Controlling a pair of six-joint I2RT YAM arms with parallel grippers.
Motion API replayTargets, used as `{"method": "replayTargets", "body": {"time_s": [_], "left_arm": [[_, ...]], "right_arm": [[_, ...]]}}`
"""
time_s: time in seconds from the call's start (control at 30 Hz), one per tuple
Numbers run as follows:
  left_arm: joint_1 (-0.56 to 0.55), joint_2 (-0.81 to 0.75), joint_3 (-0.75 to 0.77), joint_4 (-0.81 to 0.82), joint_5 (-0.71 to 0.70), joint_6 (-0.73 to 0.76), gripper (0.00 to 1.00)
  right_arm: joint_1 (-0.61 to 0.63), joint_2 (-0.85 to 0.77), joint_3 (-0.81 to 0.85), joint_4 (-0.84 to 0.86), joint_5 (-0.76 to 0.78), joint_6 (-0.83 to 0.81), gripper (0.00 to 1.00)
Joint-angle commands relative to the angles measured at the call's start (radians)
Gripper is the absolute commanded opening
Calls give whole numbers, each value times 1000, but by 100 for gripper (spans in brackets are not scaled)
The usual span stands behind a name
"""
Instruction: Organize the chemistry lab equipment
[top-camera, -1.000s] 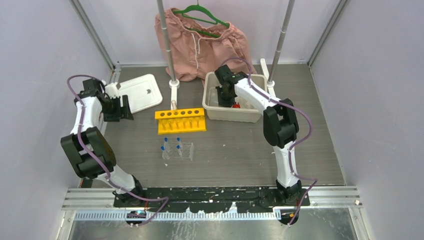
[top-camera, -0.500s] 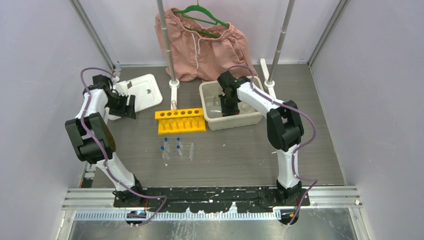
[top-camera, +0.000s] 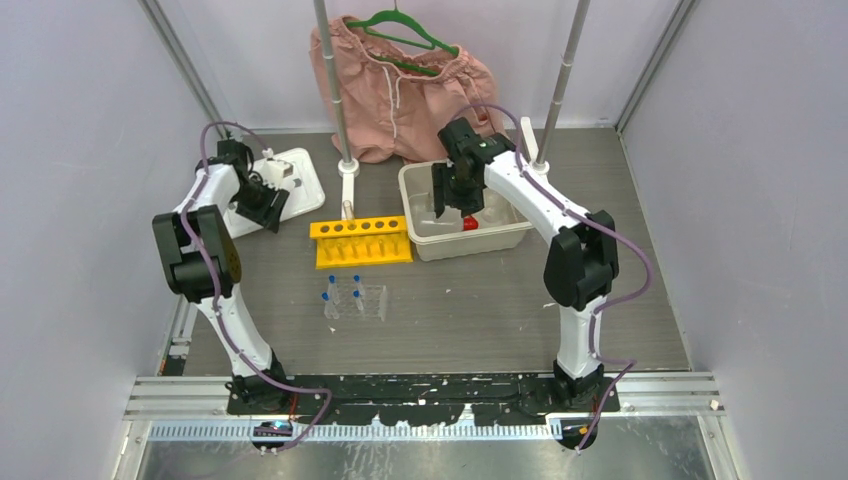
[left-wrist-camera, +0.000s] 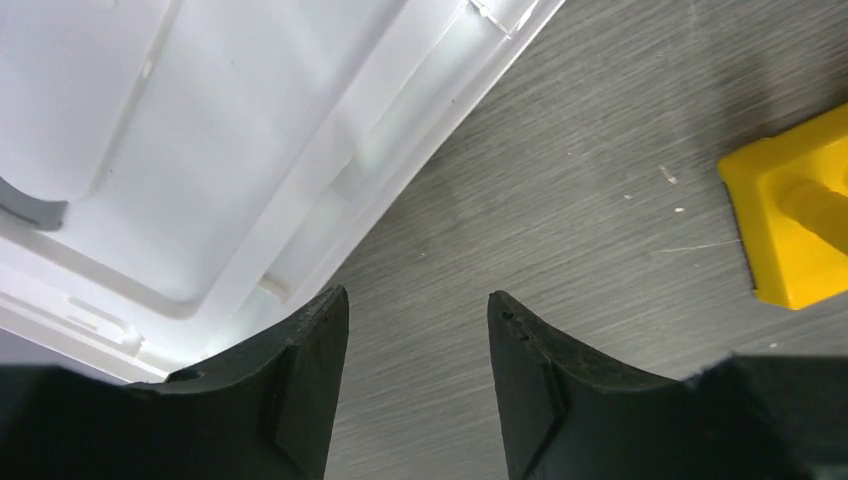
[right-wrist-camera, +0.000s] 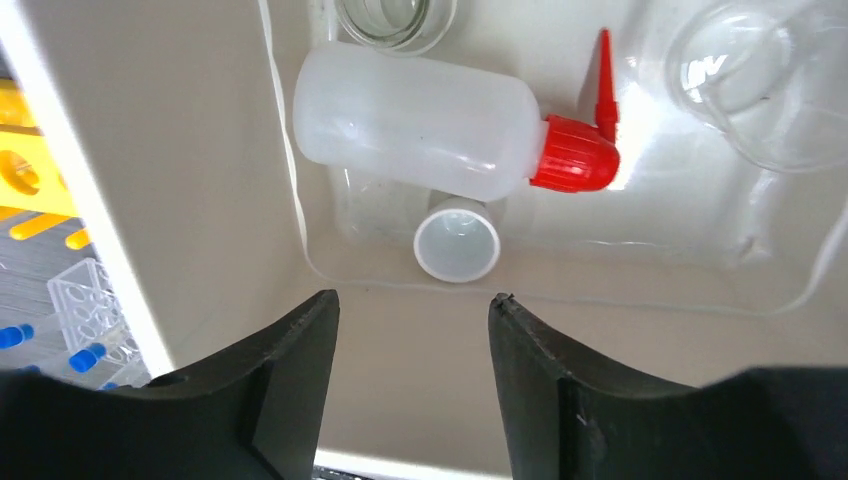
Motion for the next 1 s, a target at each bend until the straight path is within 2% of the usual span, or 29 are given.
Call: {"method": "replayTargets", "body": {"time_s": [0.0, 0.23, 0.37, 0.5, 0.73, 0.8, 0.97], "left_arm": [[-20, 29, 65, 14, -60, 63, 53], [-53, 77, 80, 48, -98, 101, 51], [-61, 106, 91, 68, -114, 125, 49], [-65, 131, 113, 71, -114, 142, 47], [-74, 160, 125, 94, -128, 175, 45], [-76, 167, 127, 93, -127, 186, 40], [-76, 163, 117, 77, -126, 212, 18]], "right_arm": [[-23, -122, 13, -13, 95, -15, 63], [-102, -157, -173, 76, 215, 1, 65], [-109, -123, -216, 86, 242, 1, 64], [-110, -99, -252, 94, 269, -4, 59], [-108, -121, -307, 74, 232, -4, 44], [-105, -145, -331, 73, 218, 3, 43], [-86, -203, -369, 45, 209, 8, 40]]}}
